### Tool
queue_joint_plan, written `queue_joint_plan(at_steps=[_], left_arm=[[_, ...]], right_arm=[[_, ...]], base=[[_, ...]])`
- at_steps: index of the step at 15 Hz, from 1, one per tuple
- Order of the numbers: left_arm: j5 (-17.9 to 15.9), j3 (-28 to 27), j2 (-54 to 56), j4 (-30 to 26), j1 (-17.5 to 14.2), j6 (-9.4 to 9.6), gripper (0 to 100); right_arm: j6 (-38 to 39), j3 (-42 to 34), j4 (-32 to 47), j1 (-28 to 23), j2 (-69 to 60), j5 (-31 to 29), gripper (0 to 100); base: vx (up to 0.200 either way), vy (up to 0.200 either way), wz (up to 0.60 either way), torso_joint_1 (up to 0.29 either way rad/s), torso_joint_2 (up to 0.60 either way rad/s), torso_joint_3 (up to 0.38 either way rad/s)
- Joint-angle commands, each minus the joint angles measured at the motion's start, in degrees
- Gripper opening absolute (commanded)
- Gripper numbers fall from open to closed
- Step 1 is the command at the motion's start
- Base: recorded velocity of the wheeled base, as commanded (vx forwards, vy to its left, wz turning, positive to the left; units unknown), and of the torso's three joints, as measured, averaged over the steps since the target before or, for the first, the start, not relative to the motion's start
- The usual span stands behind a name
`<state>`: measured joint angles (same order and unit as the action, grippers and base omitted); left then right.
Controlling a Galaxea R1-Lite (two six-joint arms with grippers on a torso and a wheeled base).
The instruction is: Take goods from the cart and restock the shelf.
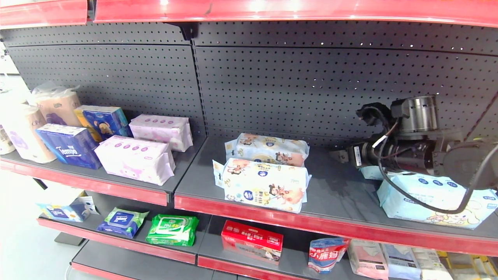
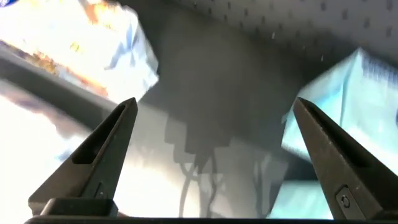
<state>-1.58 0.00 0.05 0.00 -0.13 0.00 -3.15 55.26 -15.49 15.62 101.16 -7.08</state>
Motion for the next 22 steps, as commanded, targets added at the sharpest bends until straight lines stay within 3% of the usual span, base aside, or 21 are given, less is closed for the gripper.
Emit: queue_joint_plan(at_steps=[1, 7, 22], left_arm=[[0.0, 0.0, 0.0, 0.0, 0.0, 0.0, 100], [0.0, 0.0, 0.0, 0.0, 0.0, 0.0, 100], [0.0, 0.0, 0.0, 0.0, 0.0, 0.0, 100]], right_arm=[[0.9, -4.3, -0.1, 0.2, -4.0, 0.0, 100], [8.9, -8.2, 0.0, 4.5, -3.0, -3.5, 100], [10.1, -9.1, -0.1, 6.8, 2.0, -5.9, 100]], base=[[0.0, 0.0, 0.0, 0.0, 0.0, 0.0], [0.0, 0.0, 0.0, 0.0, 0.0, 0.0], [0.0, 0.0, 0.0, 0.0, 0.0, 0.0]])
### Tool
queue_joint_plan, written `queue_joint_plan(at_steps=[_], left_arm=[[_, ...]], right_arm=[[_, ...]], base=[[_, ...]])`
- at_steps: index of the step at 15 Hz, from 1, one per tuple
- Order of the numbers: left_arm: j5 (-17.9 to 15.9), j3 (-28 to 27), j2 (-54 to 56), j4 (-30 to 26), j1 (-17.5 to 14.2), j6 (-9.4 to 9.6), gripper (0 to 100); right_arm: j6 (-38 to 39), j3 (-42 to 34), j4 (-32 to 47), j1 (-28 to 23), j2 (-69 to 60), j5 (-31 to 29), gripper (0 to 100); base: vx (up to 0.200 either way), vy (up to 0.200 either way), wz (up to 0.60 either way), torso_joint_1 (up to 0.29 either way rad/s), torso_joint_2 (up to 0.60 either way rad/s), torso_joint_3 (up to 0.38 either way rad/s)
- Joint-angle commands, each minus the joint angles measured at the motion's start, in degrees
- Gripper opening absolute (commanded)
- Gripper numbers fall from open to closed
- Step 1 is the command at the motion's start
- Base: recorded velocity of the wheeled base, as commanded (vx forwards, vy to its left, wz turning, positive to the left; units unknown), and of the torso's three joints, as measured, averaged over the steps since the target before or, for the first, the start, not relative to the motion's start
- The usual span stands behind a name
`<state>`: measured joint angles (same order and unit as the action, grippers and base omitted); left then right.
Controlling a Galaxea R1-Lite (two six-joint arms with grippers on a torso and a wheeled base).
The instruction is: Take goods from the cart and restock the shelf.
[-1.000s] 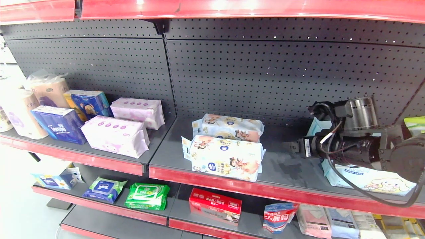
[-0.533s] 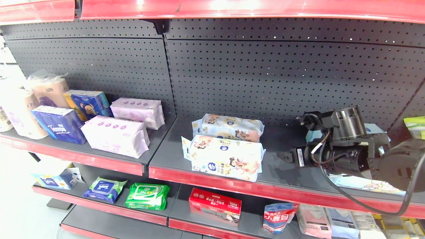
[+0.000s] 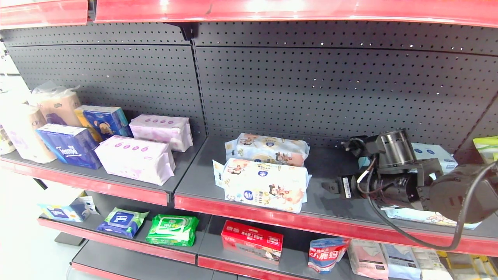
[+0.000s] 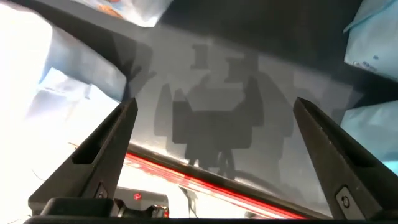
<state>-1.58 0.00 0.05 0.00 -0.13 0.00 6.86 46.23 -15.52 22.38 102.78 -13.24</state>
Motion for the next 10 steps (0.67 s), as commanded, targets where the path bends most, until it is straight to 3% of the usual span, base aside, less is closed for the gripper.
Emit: queue_joint_plan(at_steps=[1, 10], left_arm=[[0.0, 0.0, 0.0, 0.0, 0.0, 0.0, 100], [0.0, 0.0, 0.0, 0.0, 0.0, 0.0, 100]], right_arm=[[0.2, -0.1, 0.0, 0.0, 0.6, -0.6, 100], [1.3, 1.9, 0.0, 0.2, 2.0, -3.9, 100]], base=[[0.0, 0.0, 0.0, 0.0, 0.0, 0.0], [0.0, 0.0, 0.0, 0.0, 0.0, 0.0]])
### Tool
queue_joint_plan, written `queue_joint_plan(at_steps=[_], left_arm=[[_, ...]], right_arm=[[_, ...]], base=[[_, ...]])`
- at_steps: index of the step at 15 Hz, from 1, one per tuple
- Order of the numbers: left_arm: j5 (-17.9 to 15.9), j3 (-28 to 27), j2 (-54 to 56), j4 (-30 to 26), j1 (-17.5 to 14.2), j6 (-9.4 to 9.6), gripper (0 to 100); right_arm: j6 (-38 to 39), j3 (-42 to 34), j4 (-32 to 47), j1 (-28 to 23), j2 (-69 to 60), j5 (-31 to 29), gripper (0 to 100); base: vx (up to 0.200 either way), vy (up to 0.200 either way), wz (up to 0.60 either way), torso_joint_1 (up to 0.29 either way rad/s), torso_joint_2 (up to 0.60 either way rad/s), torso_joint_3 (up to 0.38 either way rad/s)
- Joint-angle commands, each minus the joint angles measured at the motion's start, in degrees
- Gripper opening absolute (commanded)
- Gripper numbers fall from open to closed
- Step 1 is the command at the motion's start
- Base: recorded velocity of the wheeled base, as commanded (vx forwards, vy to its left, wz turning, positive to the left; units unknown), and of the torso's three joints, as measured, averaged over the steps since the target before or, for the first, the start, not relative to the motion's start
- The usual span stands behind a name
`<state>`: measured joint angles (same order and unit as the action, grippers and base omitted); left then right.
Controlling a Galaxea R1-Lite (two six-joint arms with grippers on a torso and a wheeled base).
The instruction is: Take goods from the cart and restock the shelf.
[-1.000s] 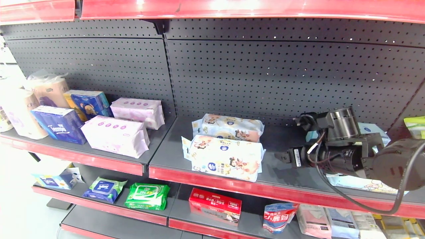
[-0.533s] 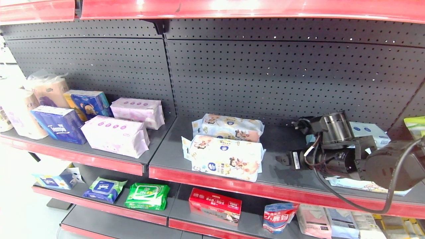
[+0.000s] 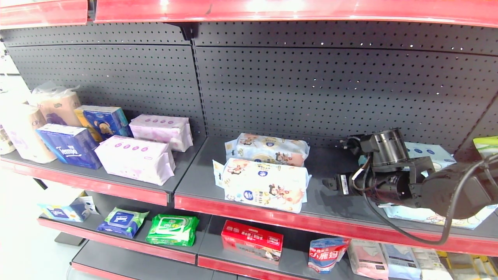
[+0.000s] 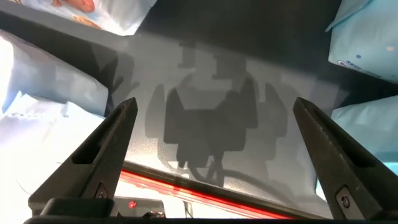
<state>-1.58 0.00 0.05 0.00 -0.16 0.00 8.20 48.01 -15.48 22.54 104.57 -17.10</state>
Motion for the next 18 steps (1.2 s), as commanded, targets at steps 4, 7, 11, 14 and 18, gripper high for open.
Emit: queue_joint_plan(at_steps=[4, 7, 11, 14, 18], left_arm=[[0.0, 0.0, 0.0, 0.0, 0.0, 0.0, 100], [0.0, 0.0, 0.0, 0.0, 0.0, 0.0, 100], [0.0, 0.0, 0.0, 0.0, 0.0, 0.0, 100], [0.0, 0.0, 0.0, 0.0, 0.0, 0.0, 100], [0.0, 0.0, 0.0, 0.0, 0.0, 0.0, 100]], right_arm=[[0.0, 0.6, 0.0, 0.7, 0.2, 0.0, 100], [0.0, 0.8, 0.0, 1.8, 0.5, 0.0, 100], [0.1, 1.5, -0.1, 2.9, 1.0, -0.1, 100], [0.1, 2.1, -0.1, 3.4, 1.4, 0.0, 100], [0.1, 3.1, -0.1, 4.2, 2.0, -0.1, 100]], base=[[0.0, 0.0, 0.0, 0.0, 0.0, 0.0], [0.0, 0.0, 0.0, 0.0, 0.0, 0.0], [0.0, 0.0, 0.0, 0.0, 0.0, 0.0], [0.0, 0.0, 0.0, 0.0, 0.0, 0.0], [0.0, 0.0, 0.0, 0.0, 0.0, 0.0]])
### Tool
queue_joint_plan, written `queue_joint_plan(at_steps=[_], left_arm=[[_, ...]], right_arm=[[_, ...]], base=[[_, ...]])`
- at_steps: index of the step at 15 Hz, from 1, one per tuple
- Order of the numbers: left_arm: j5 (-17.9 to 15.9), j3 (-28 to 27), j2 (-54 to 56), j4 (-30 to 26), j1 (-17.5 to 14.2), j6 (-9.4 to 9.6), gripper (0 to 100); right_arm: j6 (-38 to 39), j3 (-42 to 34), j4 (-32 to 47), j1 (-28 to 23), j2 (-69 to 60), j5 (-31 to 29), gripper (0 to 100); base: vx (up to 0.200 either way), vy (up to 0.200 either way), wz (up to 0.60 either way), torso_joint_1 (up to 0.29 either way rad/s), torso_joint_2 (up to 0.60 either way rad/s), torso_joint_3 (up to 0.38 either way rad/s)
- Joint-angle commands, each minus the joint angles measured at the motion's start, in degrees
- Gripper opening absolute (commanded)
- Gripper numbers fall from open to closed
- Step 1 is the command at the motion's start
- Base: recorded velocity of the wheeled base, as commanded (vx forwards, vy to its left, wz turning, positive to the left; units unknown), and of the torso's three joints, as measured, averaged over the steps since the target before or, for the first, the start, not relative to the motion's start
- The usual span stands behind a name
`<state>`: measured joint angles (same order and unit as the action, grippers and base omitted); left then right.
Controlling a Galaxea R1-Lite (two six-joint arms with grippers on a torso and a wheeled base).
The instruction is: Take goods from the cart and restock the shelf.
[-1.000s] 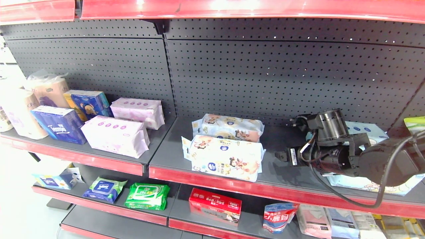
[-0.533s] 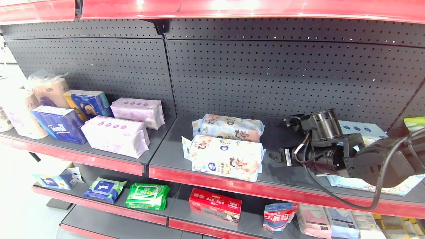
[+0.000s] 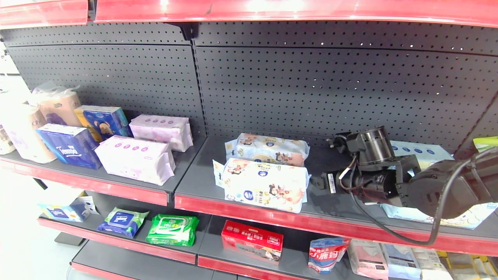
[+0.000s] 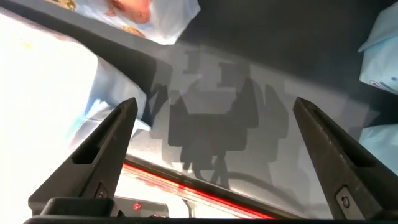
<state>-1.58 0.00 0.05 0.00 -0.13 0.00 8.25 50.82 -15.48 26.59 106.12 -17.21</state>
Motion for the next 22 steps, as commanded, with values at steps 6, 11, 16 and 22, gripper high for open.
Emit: queue_joint_plan(at_steps=[6, 11, 16, 22], left_arm=[[0.0, 0.0, 0.0, 0.0, 0.0, 0.0, 100], [0.0, 0.0, 0.0, 0.0, 0.0, 0.0, 100], [0.0, 0.0, 0.0, 0.0, 0.0, 0.0, 100], [0.0, 0.0, 0.0, 0.0, 0.0, 0.0, 100]], right_arm=[[0.0, 0.5, -0.1, 1.4, 0.8, 0.0, 100], [0.0, 1.6, -0.1, 2.2, 1.5, 0.0, 100], [0.5, 1.6, 0.0, 2.2, 1.5, 0.0, 100], [2.2, 0.2, 0.0, -0.1, -2.8, -1.2, 100]], base=[[0.0, 0.0, 0.0, 0.0, 0.0, 0.0], [0.0, 0.0, 0.0, 0.0, 0.0, 0.0], [0.0, 0.0, 0.0, 0.0, 0.0, 0.0], [0.0, 0.0, 0.0, 0.0, 0.0, 0.0]])
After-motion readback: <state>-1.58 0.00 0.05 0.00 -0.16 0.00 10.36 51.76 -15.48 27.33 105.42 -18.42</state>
